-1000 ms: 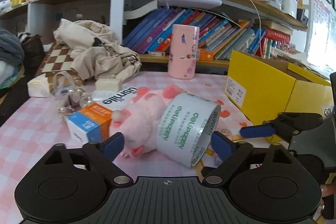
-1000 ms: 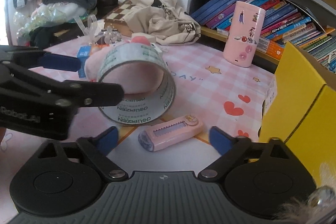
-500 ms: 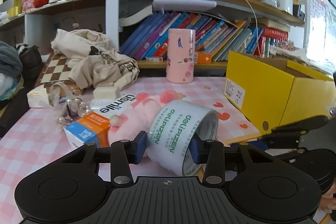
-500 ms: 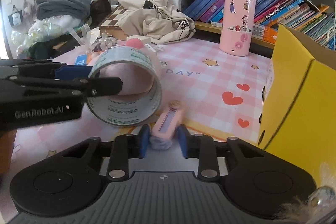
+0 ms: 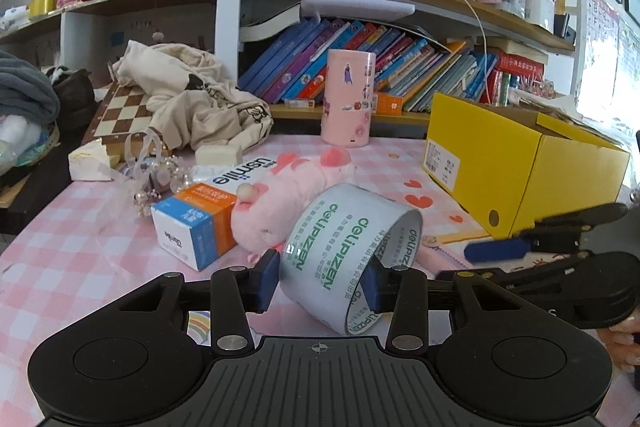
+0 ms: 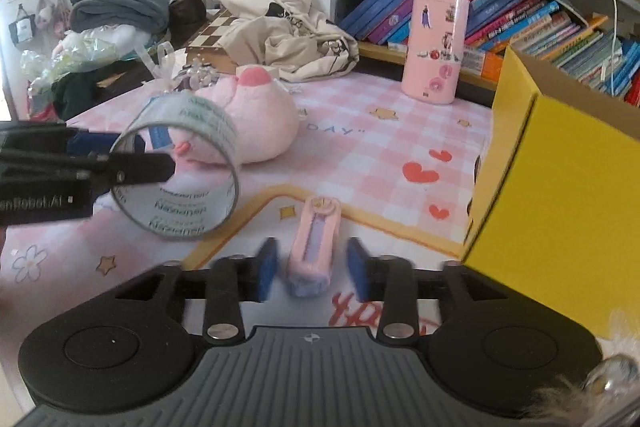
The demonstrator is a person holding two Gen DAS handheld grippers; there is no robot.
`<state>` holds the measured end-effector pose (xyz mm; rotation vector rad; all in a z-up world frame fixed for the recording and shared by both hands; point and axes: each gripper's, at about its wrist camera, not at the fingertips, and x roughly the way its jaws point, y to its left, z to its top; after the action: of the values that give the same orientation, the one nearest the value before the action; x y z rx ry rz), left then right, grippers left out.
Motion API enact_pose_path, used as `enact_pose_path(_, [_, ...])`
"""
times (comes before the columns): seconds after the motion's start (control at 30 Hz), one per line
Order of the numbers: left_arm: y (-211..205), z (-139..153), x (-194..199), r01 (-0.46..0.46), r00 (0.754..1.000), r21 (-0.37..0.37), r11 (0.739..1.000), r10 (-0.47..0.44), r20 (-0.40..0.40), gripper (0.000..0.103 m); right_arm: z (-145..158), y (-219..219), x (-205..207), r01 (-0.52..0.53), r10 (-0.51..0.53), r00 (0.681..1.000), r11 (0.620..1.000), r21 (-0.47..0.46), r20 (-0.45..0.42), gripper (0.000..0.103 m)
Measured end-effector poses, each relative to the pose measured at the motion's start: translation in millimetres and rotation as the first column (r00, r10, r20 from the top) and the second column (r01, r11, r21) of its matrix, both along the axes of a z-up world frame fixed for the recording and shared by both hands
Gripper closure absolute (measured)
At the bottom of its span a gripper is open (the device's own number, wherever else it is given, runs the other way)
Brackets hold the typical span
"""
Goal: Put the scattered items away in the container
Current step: 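Close left tool on the tape roll while right tool grasps the pink marker, then lift the tape roll with left tool while right tool carries the marker to the yellow box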
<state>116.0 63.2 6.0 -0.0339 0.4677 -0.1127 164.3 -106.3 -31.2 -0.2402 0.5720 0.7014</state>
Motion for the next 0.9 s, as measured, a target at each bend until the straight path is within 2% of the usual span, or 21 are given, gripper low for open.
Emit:
enact_pose_path(0.07, [0.3,-2.6,2.1,-0.009,1.000,0.002,1.000,0.009,-0.010,0.060,-0.2,5.2,1.5,0.006,-0.005,1.000,1.000,-0.016,0.017,0.054])
enact_pose_path(0.23, [3.7,-9.3,9.5,-0.031,0.999,-0.006,0.999,0.031,-0.035,0.054,-4.9,10.0,7.1,0.012,-0.012,1.000,1.000,-0.025,0.002,0.058])
enact_pose_path(0.37, [2.9,-10.5,9.6,-0.014,0.999,-0.015,1.000,0.013,-0.037,0.054,-4.1,9.6,6.5,-0.002,0.002,1.000,1.000,-0.013,-0.013,0.079])
enact_pose_path(0.4, [2.4,-10.2,8.6,-0.009,0.999,-0.016,1.000,0.009,-0.031,0.054,-4.0,9.4,6.7,-0.002,0.002,1.000,1.000,-0.010,-0.015,0.080])
enact_pose_path(0.53, [1.2,-7.4,5.3,0.000,1.000,-0.027,1.000,0.000,-0.020,0.066,-2.5,6.3,5.0,0.001,-0.001,1.000,1.000,0.011,-0.029,0.080])
enact_pose_path(0.8, [2.1,4.4,-11.1,0.017,0.999,-0.072,0.997,-0.015,0.031,0.071,13.7,-7.6,-10.5,-0.006,0.005,1.000,0.998,0.066,0.004,0.080])
enact_pose_path(0.9, [2.3,9.4,-15.2,0.023,0.999,-0.080,0.997,-0.020,0.040,0.077,18.3,-15.1,-15.6,0.000,0.000,1.000,0.997,0.082,0.004,0.080])
